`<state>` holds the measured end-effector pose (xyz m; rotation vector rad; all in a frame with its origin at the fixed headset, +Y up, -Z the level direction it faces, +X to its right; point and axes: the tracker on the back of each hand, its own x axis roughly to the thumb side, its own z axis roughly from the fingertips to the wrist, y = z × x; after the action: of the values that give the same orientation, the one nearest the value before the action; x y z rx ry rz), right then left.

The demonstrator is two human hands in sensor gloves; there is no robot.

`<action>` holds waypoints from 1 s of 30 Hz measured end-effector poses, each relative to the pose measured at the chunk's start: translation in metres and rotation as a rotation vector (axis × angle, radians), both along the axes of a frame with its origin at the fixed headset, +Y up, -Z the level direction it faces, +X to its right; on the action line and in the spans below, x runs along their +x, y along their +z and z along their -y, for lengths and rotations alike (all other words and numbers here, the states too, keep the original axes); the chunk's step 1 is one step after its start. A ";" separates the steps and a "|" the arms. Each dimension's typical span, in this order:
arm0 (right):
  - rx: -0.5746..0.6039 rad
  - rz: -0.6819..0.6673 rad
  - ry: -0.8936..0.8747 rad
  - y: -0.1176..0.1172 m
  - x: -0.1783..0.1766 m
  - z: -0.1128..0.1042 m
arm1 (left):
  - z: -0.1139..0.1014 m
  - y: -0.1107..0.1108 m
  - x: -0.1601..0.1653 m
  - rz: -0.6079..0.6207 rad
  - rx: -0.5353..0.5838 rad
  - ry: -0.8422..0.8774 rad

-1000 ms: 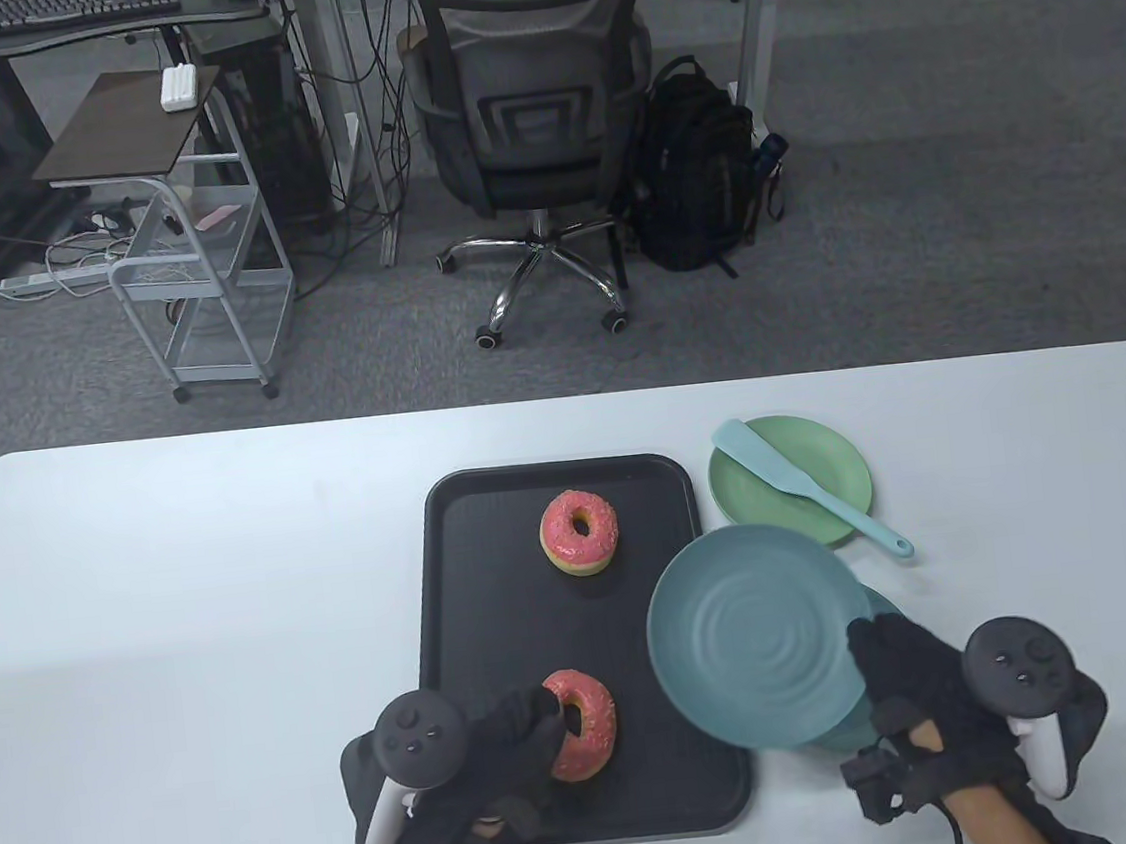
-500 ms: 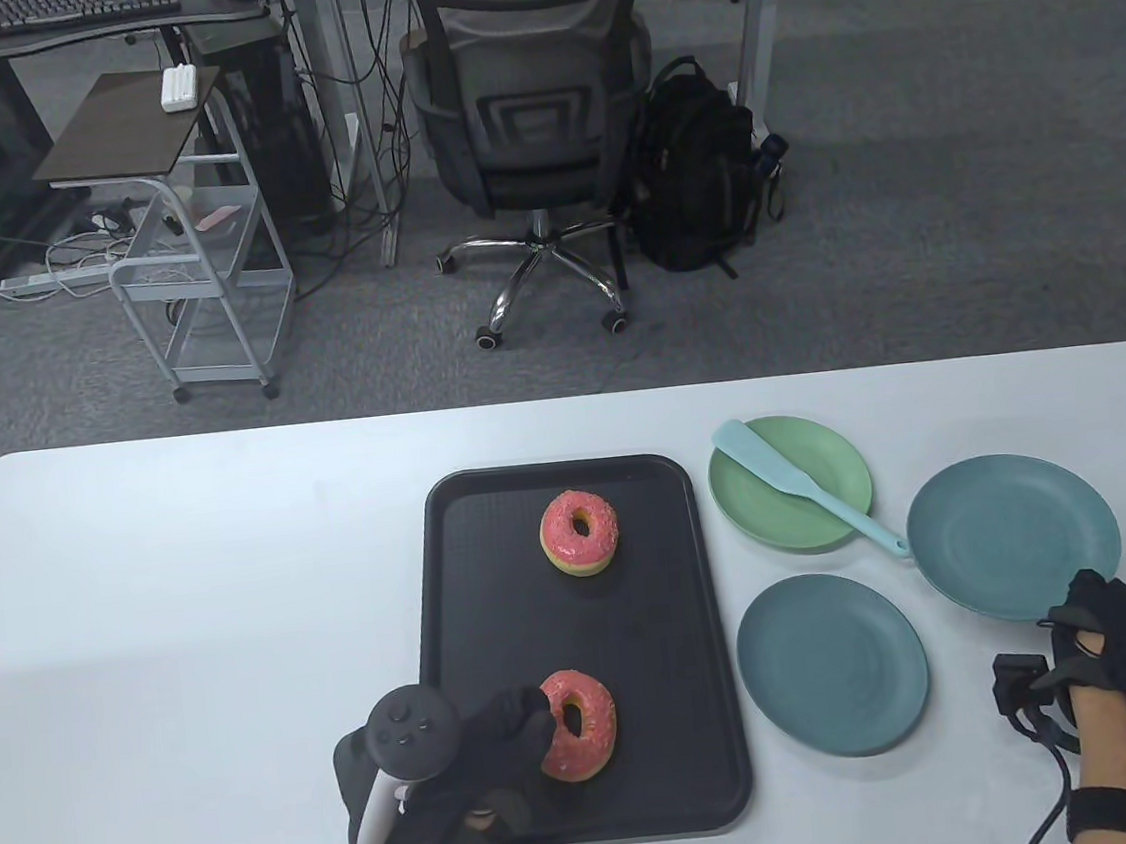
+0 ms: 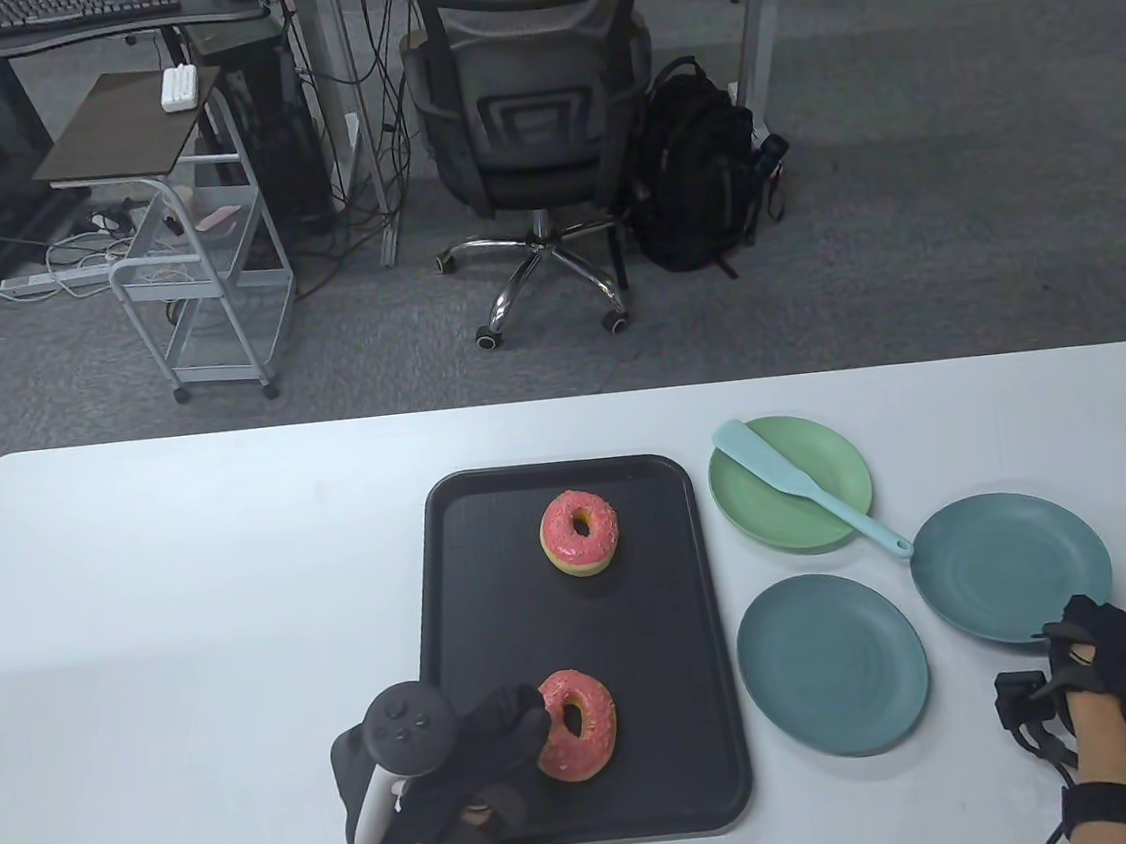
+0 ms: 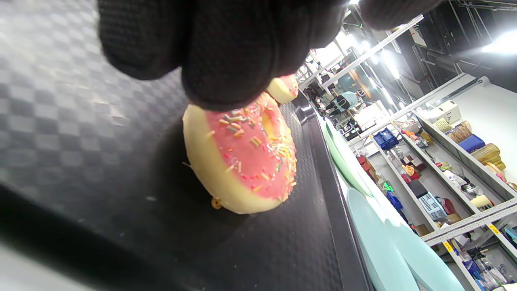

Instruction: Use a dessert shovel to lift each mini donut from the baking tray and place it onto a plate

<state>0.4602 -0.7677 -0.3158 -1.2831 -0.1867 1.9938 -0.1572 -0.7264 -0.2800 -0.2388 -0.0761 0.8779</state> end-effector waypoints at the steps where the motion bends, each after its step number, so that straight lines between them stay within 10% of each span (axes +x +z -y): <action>1: -0.021 -0.006 0.009 -0.001 -0.001 0.002 | 0.000 0.000 0.000 -0.001 -0.001 0.000; 30: -0.281 -0.167 0.168 -0.013 -0.012 0.009 | -0.002 -0.001 -0.009 -0.023 -0.003 -0.044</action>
<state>0.4482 -0.7768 -0.3288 -1.2983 0.0717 2.3232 -0.1664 -0.7244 -0.2814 -0.2319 -0.0481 0.8366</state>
